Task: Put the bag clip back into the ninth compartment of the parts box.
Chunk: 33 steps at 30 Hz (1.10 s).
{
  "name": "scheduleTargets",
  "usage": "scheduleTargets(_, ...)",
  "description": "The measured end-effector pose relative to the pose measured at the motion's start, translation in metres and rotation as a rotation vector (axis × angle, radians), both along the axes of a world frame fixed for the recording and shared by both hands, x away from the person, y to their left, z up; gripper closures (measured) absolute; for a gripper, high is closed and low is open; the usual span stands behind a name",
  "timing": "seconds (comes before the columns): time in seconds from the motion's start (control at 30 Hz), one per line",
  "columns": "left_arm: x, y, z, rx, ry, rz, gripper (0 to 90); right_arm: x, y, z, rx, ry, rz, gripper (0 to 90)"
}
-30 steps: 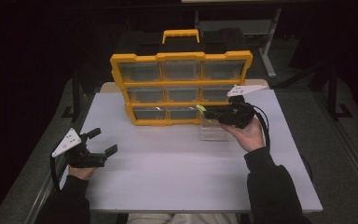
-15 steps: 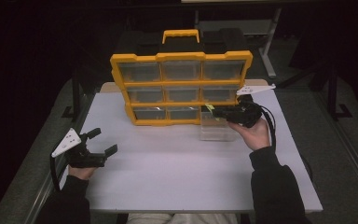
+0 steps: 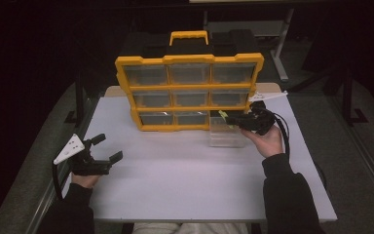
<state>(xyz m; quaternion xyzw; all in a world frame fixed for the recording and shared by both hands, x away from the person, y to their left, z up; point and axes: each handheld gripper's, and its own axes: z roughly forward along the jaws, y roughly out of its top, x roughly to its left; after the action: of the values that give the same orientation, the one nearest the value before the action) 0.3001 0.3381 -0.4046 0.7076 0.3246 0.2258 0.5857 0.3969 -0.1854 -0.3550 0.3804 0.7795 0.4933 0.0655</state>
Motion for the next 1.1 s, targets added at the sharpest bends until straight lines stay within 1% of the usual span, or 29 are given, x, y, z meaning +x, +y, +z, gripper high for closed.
scheduleTargets(0.13, 0.000, -0.001, 0.000, 0.002, 0.001, 0.000, 0.0, 0.001, 0.001, -0.003, -0.009, 0.008, 0.004, 75.4)
scheduleTargets(0.2, 0.000, 0.000, 0.000, 0.002, 0.001, 0.000, 0.0, 0.002, 0.001, -0.004, -0.004, 0.025, 0.008, 69.2)
scheduleTargets(0.3, 0.000, 0.000, 0.000, 0.002, 0.002, 0.001, 0.0, 0.001, 0.002, -0.005, -0.008, 0.020, 0.000, 61.1)
scheduleTargets(0.33, 0.000, 0.000, 0.000, 0.002, 0.002, 0.002, 0.0, 0.001, 0.003, -0.004, -0.013, 0.012, -0.007, 57.7)
scheduleTargets(0.53, 0.000, -0.001, -0.001, 0.002, 0.005, 0.003, 0.0, -0.001, 0.004, -0.003, 0.002, -0.003, -0.008, 36.2)
scheduleTargets(0.57, 0.000, -0.001, -0.001, 0.003, 0.006, 0.002, 0.0, -0.001, 0.003, -0.002, 0.004, -0.002, -0.015, 31.2)
scheduleTargets(0.63, 0.000, -0.001, -0.001, 0.004, 0.006, 0.003, 0.0, -0.002, 0.003, -0.001, -0.003, -0.003, -0.048, 18.4)
scheduleTargets(0.67, 0.000, -0.001, -0.001, 0.004, 0.005, 0.004, 0.0, -0.002, 0.003, -0.001, -0.007, 0.003, -0.062, 14.2)
scheduleTargets(0.7, 0.000, -0.001, -0.001, 0.004, 0.005, 0.005, 0.0, -0.004, 0.003, 0.001, -0.012, 0.001, -0.071, 12.0)
scheduleTargets(0.8, 0.000, -0.001, -0.001, 0.006, 0.005, 0.006, 0.0, -0.009, 0.002, 0.004, -0.034, -0.027, -0.089, 1.5)
scheduleTargets(0.83, 0.000, -0.001, -0.001, 0.006, 0.005, 0.006, 0.0, -0.009, 0.002, 0.004, -0.034, -0.027, -0.089, 1.5)
scheduleTargets(0.87, 0.000, -0.001, -0.001, 0.008, 0.007, 0.006, 0.0, -0.012, 0.001, 0.004, -0.037, -0.040, -0.091, 1.5)
scheduleTargets(0.9, 0.000, -0.001, -0.001, 0.009, 0.006, 0.007, 0.0, -0.017, -0.001, 0.004, -0.052, -0.081, -0.110, 0.8)
scheduleTargets(0.93, 0.000, -0.001, -0.001, 0.009, 0.006, 0.006, 0.0, -0.018, -0.002, 0.004, -0.057, -0.089, -0.117, 0.0)
scheduleTargets(1.1, 0.000, -0.001, -0.001, 0.010, 0.005, 0.008, 0.0, -0.023, -0.013, 0.000, -0.037, -0.092, -0.145, 0.0)
